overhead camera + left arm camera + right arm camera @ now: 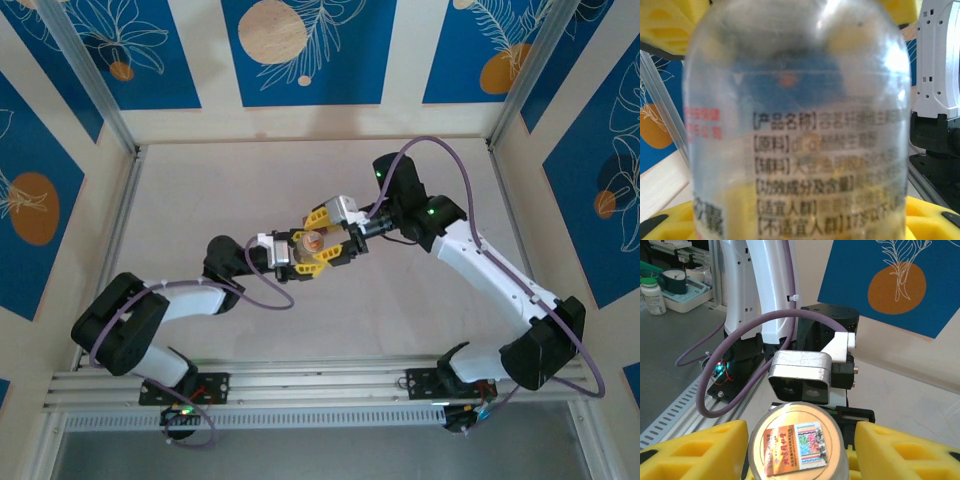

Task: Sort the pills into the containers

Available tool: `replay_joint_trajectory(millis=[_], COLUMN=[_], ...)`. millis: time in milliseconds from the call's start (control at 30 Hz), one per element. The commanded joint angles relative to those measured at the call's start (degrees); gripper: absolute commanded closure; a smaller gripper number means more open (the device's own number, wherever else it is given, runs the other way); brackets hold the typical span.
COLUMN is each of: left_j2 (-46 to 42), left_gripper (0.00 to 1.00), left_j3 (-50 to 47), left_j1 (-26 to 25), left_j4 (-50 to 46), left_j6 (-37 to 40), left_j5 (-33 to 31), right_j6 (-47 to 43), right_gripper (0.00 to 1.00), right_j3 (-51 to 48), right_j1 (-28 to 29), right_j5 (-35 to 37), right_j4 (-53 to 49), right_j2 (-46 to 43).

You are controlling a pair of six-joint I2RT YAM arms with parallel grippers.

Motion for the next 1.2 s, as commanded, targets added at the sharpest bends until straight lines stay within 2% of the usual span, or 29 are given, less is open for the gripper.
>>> replay_joint_trajectory(millis=[0, 267, 333, 433, 700, 1000, 1167], left_j2=[0.8, 1.0, 1.0, 1.0, 0.9, -0.1, -1.3], left_gripper=[1.00, 1.00, 1.00, 1.00, 1.00, 1.00, 1.00], left_j3=[1.7, 1.9, 2.0, 2.2, 1.9, 1.0, 0.7], left_j1=[0.4, 0.3, 0.4, 0.3, 0.4, 0.4, 0.4], left_j4=[2.6, 2.6, 2.6, 2.6, 2.6, 0.6, -1.4], left_j6=[-1.1, -1.4, -1.6, -1.6, -0.7, 2.8, 5.0], left_j5=[1.9, 2.2, 2.2, 2.0, -1.8, -10.5, -14.0], right_j6=[-1.2, -1.1, -1.0, 0.4, 7.5, 20.6, 28.1], right_gripper=[0.44, 0.48, 0.55, 0.72, 1.00, 1.00, 1.00], right_j3=[1.9, 1.7, 1.4, 1.2, -1.5, -9.4, -10.8], right_j1=[0.6, 0.8, 0.8, 0.7, 0.8, 0.6, 1.4], right_j5=[-2.0, -1.3, -0.9, 0.0, 7.0, 20.2, 24.6], right_j4=[-2.1, -2.3, -2.4, -2.4, -0.8, 8.3, 10.3], right_j2=[0.8, 1.6, 1.6, 1.6, 0.5, -3.5, -3.6])
